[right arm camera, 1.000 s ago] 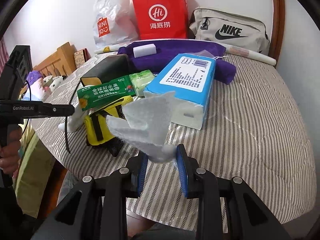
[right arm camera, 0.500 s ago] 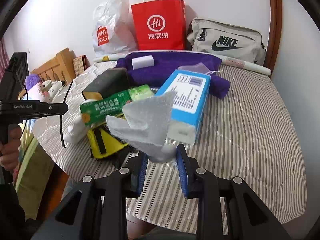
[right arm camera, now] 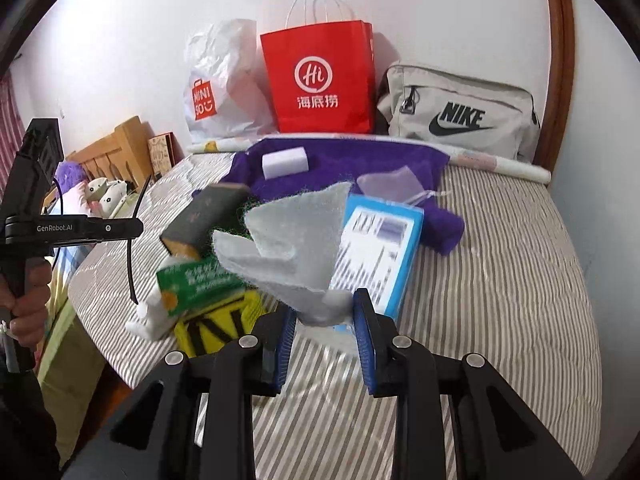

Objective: Organize soft objects

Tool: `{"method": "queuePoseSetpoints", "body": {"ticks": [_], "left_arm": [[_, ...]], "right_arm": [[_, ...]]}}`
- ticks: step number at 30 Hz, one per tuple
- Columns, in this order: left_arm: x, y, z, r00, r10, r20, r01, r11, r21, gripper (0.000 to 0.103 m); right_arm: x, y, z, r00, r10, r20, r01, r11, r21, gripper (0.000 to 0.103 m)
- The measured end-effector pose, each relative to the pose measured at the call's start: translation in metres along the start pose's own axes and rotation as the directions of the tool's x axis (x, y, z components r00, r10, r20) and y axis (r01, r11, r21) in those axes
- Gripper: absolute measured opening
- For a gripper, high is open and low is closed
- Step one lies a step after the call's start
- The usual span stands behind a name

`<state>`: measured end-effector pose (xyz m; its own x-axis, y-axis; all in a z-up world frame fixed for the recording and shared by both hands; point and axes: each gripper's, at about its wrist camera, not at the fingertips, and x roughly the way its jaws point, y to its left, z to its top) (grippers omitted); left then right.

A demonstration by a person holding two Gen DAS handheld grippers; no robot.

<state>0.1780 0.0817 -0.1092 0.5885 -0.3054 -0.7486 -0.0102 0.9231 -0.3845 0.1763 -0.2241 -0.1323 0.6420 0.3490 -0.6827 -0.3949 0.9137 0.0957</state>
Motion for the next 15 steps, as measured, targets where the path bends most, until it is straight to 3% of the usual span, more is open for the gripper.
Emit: {"method": "queuePoseSetpoints", "body": {"ticks": [15], "left_arm": [[0.027, 0.002, 0.073, 0.998, -0.063, 0.005, 0.064, 0.996, -0.063, 0.02]], "right_arm": [[0.026, -0.013, 0.065, 0.999, -0.011, 0.039, 0.012, 1.0, -0.021, 0.029]]}}
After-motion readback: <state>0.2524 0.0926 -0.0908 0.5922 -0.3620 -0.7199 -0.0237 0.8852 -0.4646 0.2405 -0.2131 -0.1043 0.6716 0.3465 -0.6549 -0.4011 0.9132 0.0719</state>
